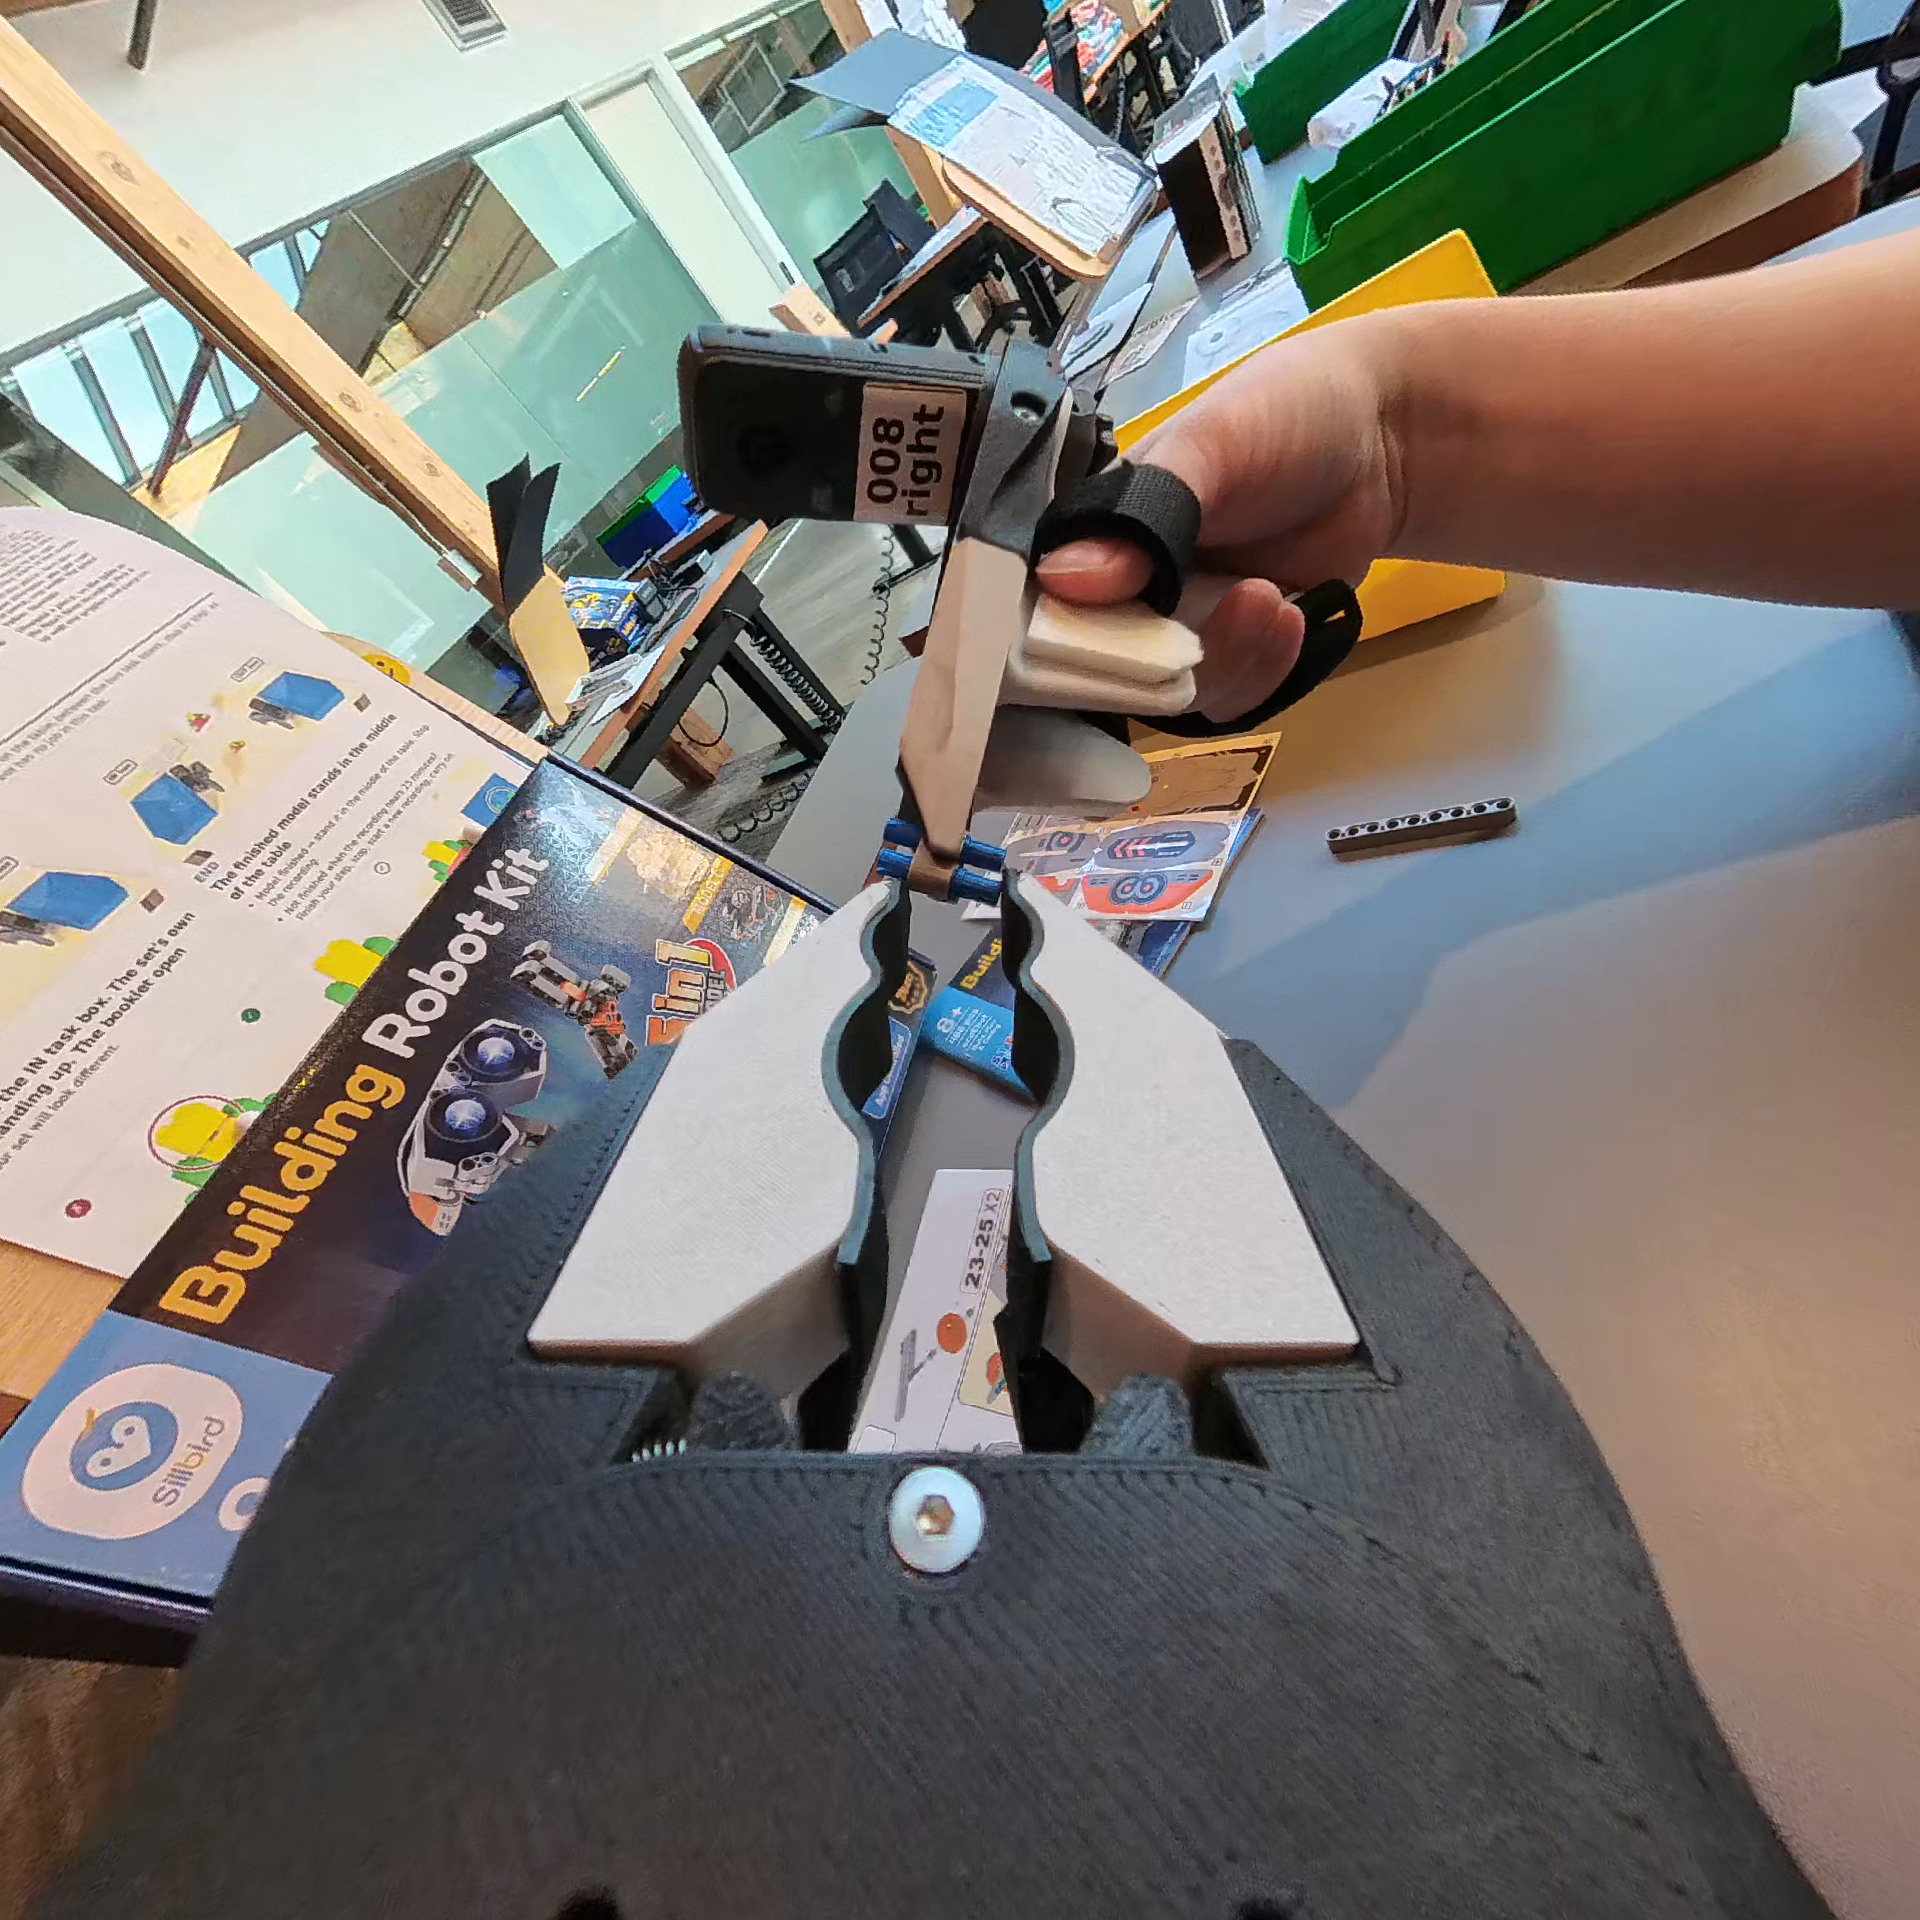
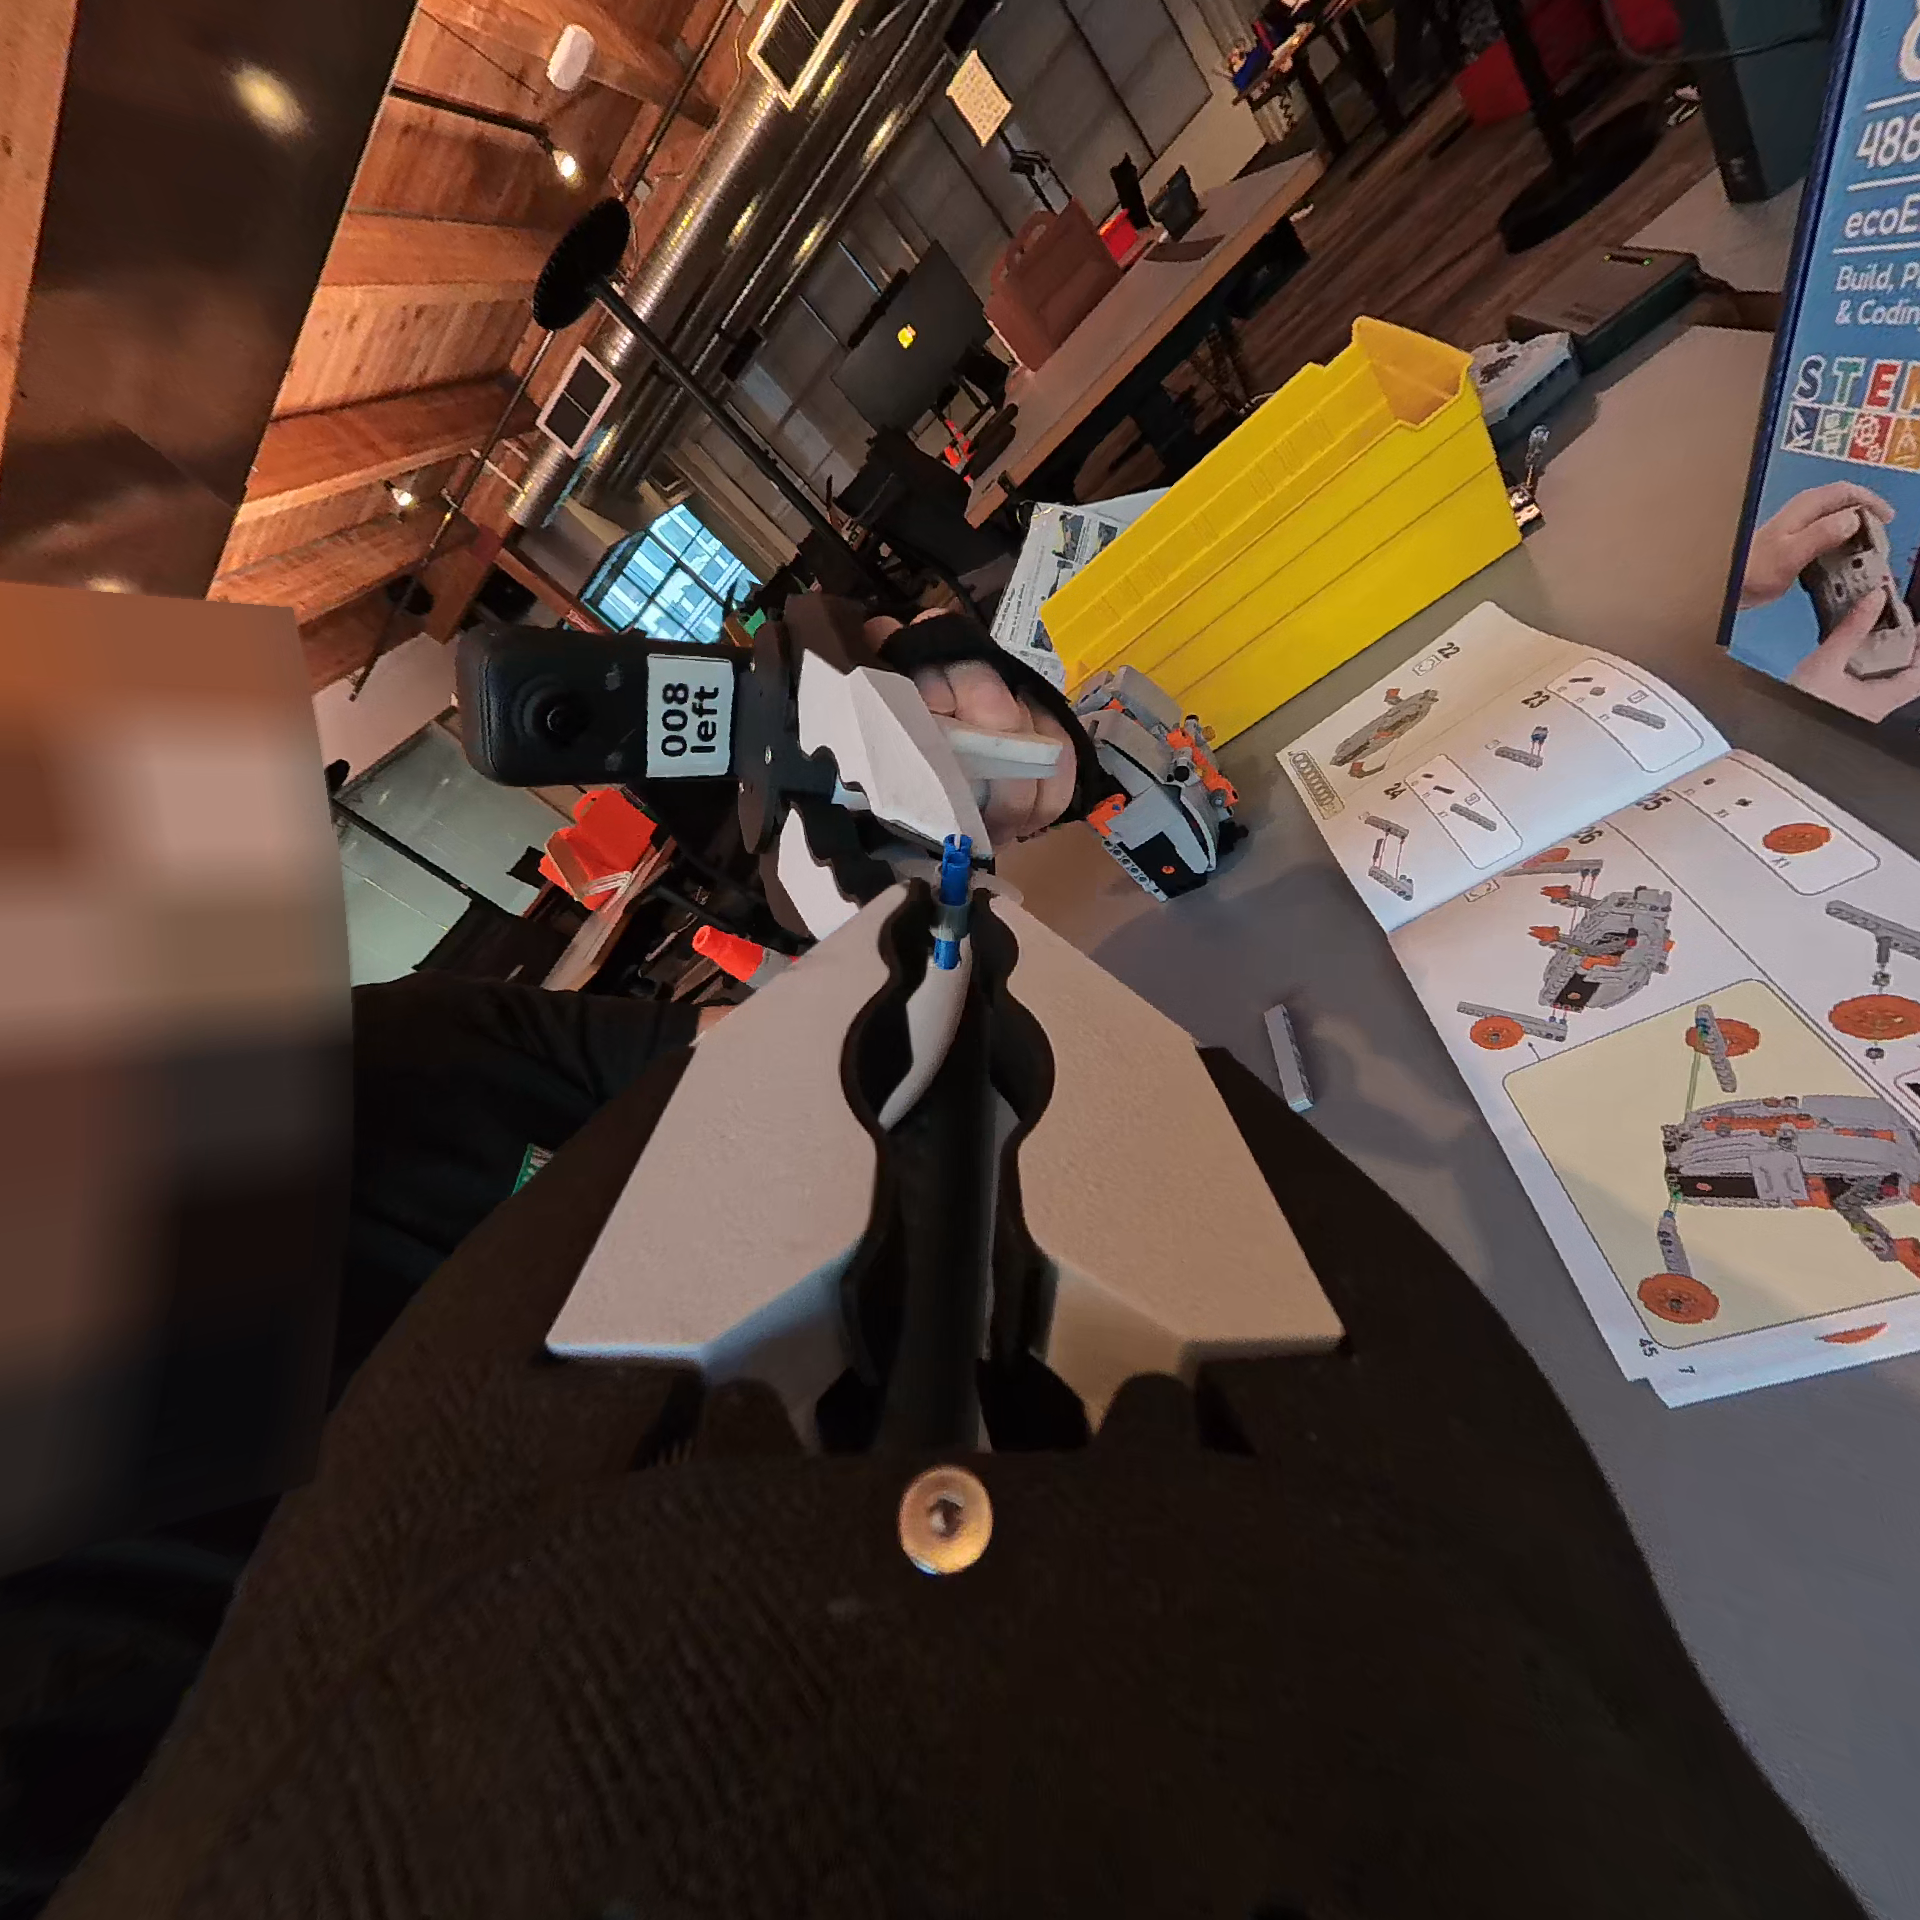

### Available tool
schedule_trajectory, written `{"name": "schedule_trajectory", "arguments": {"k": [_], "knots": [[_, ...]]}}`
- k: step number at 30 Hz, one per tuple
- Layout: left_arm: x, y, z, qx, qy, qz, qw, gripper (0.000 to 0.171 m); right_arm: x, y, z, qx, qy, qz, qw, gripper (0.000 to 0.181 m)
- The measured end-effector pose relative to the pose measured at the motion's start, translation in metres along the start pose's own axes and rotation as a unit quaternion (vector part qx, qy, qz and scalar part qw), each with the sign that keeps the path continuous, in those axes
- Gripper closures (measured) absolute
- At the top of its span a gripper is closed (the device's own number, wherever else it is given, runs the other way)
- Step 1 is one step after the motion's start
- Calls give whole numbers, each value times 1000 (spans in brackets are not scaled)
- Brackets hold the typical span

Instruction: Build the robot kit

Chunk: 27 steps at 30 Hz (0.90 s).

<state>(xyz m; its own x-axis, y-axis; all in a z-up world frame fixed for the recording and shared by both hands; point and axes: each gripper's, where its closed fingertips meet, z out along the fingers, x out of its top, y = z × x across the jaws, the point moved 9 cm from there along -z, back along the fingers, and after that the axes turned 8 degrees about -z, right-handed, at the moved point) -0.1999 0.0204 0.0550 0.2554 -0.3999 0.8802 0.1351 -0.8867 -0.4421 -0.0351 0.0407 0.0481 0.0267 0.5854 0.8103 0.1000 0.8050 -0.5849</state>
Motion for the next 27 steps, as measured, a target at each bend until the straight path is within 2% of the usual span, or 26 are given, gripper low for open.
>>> {"name": "schedule_trajectory", "arguments": {"k": [11, 19, 27], "knots": [[-1, 3, 5, 21, 3, 18, 1000, 155, -1, 3, -4, 9, 5, 22, 1000, 176], [1, -2, 7, 6, 8, -26, 1000, 156, -1, 6, -6, 30, 20, 38, 999, 175], [1, -4, 11, 20, 7, -39, 999, 156, 0, 8, -9, 24, 35, 39, 998, 175]]}}
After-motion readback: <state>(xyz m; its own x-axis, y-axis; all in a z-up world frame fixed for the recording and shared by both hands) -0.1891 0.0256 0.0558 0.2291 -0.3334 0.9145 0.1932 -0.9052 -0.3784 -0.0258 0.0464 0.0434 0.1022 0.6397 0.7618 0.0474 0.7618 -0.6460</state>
